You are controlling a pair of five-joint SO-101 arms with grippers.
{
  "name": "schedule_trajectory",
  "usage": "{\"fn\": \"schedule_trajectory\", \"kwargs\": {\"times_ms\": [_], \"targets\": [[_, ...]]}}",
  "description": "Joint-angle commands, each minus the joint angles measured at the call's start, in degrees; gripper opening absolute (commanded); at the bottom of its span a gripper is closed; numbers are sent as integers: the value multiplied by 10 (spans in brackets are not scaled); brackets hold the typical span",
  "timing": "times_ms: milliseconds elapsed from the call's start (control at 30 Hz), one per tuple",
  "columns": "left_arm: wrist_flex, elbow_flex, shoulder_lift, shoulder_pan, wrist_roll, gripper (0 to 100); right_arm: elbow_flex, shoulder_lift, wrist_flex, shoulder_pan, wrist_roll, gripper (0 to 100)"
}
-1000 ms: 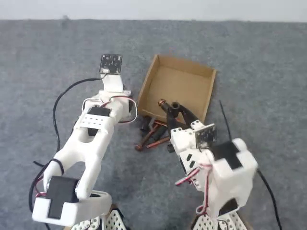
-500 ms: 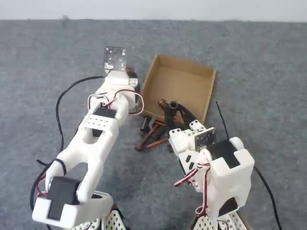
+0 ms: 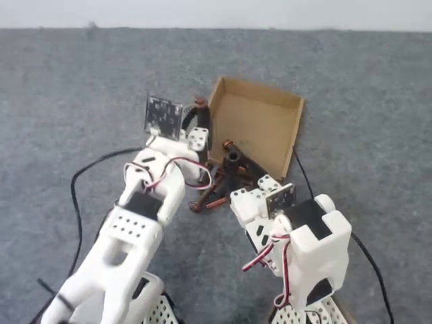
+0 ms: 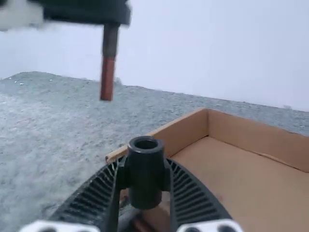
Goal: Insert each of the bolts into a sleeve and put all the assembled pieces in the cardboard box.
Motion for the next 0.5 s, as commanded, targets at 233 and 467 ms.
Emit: {"fn": "schedule_trajectory", "kwargs": {"times_ms": [233, 467], "targets": [[-14, 0, -42, 13, -1, 12, 29, -20, -36, -61, 13, 6], [-17, 23, -42, 12, -1, 12, 64, -61, -36, -65, 38, 6]]}}
